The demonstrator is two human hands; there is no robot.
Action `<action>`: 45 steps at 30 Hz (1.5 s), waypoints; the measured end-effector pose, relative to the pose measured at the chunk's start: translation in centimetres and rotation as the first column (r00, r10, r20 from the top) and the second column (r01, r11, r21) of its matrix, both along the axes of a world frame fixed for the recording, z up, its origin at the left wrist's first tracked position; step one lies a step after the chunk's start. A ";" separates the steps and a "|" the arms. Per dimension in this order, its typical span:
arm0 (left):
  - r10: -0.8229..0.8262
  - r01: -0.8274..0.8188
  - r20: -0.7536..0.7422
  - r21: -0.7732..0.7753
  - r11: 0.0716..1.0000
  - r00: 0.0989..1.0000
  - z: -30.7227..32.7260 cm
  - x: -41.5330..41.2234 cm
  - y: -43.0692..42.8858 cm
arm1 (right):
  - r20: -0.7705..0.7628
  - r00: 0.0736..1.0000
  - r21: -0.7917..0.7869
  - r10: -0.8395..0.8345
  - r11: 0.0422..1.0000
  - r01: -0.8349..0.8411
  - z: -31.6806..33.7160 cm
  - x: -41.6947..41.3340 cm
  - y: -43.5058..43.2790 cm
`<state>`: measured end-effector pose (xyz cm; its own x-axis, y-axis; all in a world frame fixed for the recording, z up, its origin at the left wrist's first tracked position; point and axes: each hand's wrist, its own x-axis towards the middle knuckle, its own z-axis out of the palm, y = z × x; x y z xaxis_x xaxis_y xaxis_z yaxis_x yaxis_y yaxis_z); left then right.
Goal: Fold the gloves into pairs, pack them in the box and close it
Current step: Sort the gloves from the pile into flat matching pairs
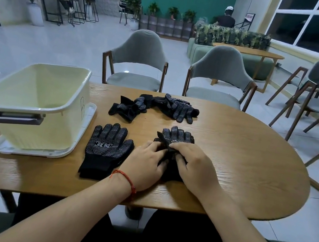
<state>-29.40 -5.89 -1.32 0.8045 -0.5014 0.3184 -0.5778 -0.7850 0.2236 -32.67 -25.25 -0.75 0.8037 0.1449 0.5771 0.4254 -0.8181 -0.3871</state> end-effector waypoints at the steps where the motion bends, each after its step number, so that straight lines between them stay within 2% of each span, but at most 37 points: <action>1: 0.007 -0.007 -0.002 0.007 1.000 1.000 0.0 0.0 0.0 | -0.007 1.000 -0.020 0.021 1.000 -0.021 -0.2 -0.1 0.1; 7: 0.010 -0.010 -0.003 0.001 1.000 1.000 -0.2 0.1 0.0 | -0.179 0.984 -0.046 0.016 0.999 -0.025 -0.4 0.2 0.1; 12: 0.000 -0.002 -0.039 -0.066 0.998 0.999 0.3 -0.3 0.1 | -0.071 0.997 -0.070 -0.042 0.997 0.037 -0.8 0.0 0.2; 16: 0.027 -0.073 -0.176 -0.257 0.964 0.984 0.6 -0.4 0.4 | -0.043 0.998 -0.124 -0.042 0.992 0.037 -0.7 -0.1 0.3; 18: 0.011 -0.073 -0.205 -0.296 0.952 0.979 0.7 -0.3 0.5 | -0.047 0.998 -0.139 -0.045 0.990 0.038 -0.6 -0.1 0.4; 22: -0.025 -0.006 -0.139 -0.217 0.976 0.990 0.5 -0.2 0.4 | -0.043 0.998 -0.132 -0.046 0.990 0.040 -0.6 0.0 0.4; 26: -0.052 0.002 -0.185 -0.262 0.965 0.981 0.9 -0.3 0.5 | -0.020 0.999 -0.132 -0.039 0.991 0.036 -0.8 -0.1 0.2; 31: -0.039 0.000 -0.152 -0.252 0.968 0.988 0.4 -0.1 0.4 | -0.050 0.997 -0.133 -0.053 0.990 0.046 -0.7 -0.2 0.3; 36: -0.052 0.028 -0.129 -0.184 0.983 0.990 0.1 0.3 0.3 | -0.024 0.998 -0.142 -0.059 0.988 0.055 -0.7 -0.3 0.4; 42: -0.021 -0.017 -0.132 -0.279 0.960 0.991 0.0 0.1 0.4 | 0.006 0.997 -0.111 -0.079 0.991 0.079 -0.6 -0.5 0.4; 45: -0.069 0.045 -0.112 -0.204 0.978 0.991 -0.2 0.3 0.3 | -0.002 0.997 -0.128 -0.078 0.989 0.078 -0.6 -0.6 0.4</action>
<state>-29.14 -5.59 -1.52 0.8140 -0.4834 0.3221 -0.5808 -0.6834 0.4423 -33.23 -24.82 -1.30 0.8193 0.1538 0.5524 0.3561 -0.8916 -0.2798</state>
